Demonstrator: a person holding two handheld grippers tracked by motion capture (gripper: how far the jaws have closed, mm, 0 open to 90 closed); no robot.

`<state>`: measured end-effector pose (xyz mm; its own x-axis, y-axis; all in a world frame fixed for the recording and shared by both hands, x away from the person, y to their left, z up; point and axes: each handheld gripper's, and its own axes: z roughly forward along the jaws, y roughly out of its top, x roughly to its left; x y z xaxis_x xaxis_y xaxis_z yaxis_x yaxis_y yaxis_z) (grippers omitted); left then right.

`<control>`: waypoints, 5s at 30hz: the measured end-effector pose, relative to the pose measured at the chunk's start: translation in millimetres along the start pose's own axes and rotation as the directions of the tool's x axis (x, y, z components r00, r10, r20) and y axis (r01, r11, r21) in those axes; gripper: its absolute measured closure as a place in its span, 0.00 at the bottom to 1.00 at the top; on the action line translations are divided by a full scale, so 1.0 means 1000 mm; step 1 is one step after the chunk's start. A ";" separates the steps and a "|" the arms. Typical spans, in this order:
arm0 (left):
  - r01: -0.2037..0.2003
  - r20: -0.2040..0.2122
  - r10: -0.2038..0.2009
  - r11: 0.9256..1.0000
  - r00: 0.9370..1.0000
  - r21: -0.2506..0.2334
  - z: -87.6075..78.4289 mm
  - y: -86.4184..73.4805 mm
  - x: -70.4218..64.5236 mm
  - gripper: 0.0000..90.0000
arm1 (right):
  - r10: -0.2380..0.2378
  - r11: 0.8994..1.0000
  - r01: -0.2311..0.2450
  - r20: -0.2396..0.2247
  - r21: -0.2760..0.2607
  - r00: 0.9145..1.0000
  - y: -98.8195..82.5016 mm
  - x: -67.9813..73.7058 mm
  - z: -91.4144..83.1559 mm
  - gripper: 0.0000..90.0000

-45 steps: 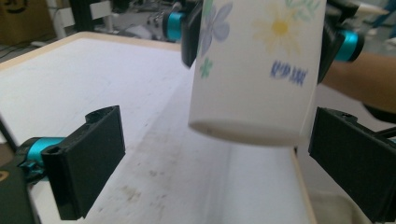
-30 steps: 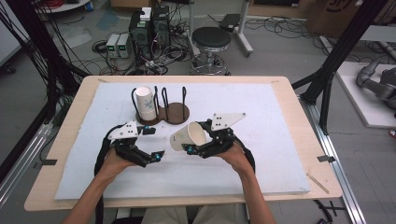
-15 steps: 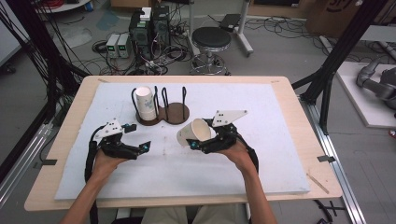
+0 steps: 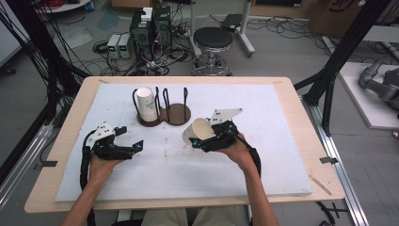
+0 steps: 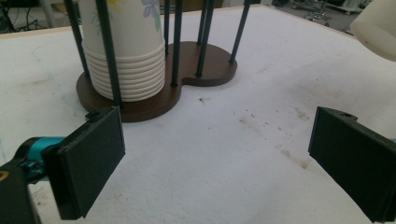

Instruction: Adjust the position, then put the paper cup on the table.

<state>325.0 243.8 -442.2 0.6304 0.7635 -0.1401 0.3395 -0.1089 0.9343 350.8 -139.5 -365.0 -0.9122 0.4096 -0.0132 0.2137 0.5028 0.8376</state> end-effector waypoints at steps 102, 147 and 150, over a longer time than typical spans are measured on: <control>0.010 -0.075 -0.012 1.000 0.997 -0.027 -0.007 -0.017 0.010 0.04 | -0.053 0.893 0.028 0.043 0.450 0.998 0.001 0.013 0.063 0.33; 0.002 -0.072 -0.004 1.000 0.997 -0.022 -0.007 -0.017 0.009 0.04 | -0.057 0.890 0.036 0.034 0.454 0.998 -0.006 0.013 0.071 0.19; 0.001 -0.073 -0.003 1.000 0.997 -0.022 -0.007 -0.017 0.009 0.04 | -0.051 0.891 0.033 0.027 0.453 0.998 -0.007 0.013 0.071 0.19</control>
<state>319.9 256.8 -457.3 0.5766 0.8085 -0.1182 0.3249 -0.0941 0.9411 362.2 -83.7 -409.7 -0.9121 0.4038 -0.0707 0.3183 0.8065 0.4983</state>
